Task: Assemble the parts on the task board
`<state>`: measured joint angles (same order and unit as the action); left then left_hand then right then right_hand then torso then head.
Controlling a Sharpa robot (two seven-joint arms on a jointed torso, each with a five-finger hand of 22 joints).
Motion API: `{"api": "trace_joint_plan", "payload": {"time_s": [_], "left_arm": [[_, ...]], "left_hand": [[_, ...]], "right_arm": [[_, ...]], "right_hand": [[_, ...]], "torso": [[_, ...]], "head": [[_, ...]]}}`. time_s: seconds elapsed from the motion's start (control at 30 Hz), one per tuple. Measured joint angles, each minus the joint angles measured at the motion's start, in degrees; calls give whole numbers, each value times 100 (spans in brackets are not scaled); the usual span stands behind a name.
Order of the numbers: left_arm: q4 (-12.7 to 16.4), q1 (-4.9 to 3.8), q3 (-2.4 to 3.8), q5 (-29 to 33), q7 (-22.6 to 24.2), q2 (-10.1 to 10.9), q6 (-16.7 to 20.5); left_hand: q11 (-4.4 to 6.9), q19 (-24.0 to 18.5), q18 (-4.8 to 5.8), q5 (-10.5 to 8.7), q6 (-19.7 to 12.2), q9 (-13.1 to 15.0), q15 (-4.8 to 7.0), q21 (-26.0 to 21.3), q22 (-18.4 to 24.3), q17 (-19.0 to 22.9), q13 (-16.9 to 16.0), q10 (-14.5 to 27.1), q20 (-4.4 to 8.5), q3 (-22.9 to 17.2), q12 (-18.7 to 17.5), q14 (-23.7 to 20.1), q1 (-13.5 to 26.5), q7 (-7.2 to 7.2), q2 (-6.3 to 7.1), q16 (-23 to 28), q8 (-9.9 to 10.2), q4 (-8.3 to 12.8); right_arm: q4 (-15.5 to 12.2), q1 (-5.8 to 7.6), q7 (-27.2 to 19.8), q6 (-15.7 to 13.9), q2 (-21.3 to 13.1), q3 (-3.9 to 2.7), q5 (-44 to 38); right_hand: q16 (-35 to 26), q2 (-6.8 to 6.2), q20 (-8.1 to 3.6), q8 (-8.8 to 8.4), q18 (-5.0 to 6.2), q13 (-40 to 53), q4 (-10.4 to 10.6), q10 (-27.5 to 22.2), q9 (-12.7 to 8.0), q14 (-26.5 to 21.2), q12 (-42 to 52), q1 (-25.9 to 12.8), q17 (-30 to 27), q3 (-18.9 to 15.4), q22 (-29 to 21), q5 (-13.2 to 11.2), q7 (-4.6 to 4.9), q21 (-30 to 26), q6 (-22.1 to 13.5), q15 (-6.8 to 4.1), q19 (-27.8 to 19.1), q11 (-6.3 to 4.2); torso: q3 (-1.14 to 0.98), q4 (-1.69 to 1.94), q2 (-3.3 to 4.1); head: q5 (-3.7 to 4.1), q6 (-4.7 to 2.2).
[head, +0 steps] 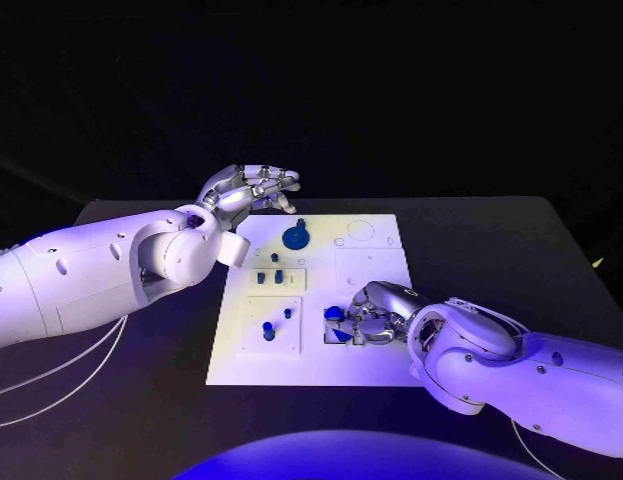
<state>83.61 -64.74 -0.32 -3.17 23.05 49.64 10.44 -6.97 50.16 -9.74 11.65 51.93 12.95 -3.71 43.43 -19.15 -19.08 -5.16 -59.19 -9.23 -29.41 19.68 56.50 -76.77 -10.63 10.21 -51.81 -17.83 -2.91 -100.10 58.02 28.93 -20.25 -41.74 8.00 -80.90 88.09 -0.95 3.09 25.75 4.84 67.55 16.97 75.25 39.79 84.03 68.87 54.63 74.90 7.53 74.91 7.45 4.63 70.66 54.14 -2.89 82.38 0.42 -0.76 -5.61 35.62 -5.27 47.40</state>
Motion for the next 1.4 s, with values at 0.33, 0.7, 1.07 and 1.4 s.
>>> {"api": "trace_joint_plan", "payload": {"time_s": [0.33, 0.7, 1.07, 1.4], "left_arm": [[1, 0, 0, 0, -12, 7, -10], [0, 0, 0, 0, -24, 21, -17], [6, 0, -1, 0, -31, 57, -19], [12, 0, -1, 0, -31, 79, -19]], "left_hand": [[0, 0, 0, 0, 0, 0, 0, 0, 0, -1, 0, 0, 0, 0, 0, 0, 0, 0, 0, 0, 0, 0], [-21, 0, -1, 0, 0, -1, 0, 0, -1, -1, 0, 21, 0, 0, 0, 0, 0, 0, 0, 0, 0, 0], [-21, 0, 0, 0, 0, -1, 0, 0, -1, -5, 0, 21, 0, 0, 0, 0, 0, 0, 0, 0, 0, 0], [-21, 0, 0, 0, 0, -2, 0, 1, 5, -4, 0, 21, 0, 11, 0, 0, 0, 0, 0, 0, 0, -11]], "right_arm": [[18, -1, 19, 20, 18, 0, -73], [-156, -2, -19, -59, -117, 1, -192], [-505, 90, -212, -310, -740, 0, -205], [-636, 305, -356, -522, -1552, -13, -118]], "right_hand": [[0, 97, 0, -6, 0, -22, -5, -23, 73, 0, -142, -463, 0, -732, 4, -401, 12, -99, -38, 0, 0, 21], [0, 323, 0, -6, 0, 78, -29, -23, 124, 0, -142, 49, 5, -959, 4, -128, 3, -99, -47, 1, 0, 21], [0, 289, 1, -126, 1, 198, -69, 22, 126, 0, -157, 1330, 4, -1110, 3, 253, 22, -145, -108, 0, -1, 23], [0, 169, 1, -338, 0, 264, -92, 49, 30, 0, -112, 2033, 3, -1164, 2, 131, 81, -222, -186, 1, -1, 51]], "torso": [[1, 0, -1], [1, -1, -5], [3, -12, -9], [16, -49, -25]], "head": [[-6, 16], [-8, 18], [-24, 20], [62, -16]]}}
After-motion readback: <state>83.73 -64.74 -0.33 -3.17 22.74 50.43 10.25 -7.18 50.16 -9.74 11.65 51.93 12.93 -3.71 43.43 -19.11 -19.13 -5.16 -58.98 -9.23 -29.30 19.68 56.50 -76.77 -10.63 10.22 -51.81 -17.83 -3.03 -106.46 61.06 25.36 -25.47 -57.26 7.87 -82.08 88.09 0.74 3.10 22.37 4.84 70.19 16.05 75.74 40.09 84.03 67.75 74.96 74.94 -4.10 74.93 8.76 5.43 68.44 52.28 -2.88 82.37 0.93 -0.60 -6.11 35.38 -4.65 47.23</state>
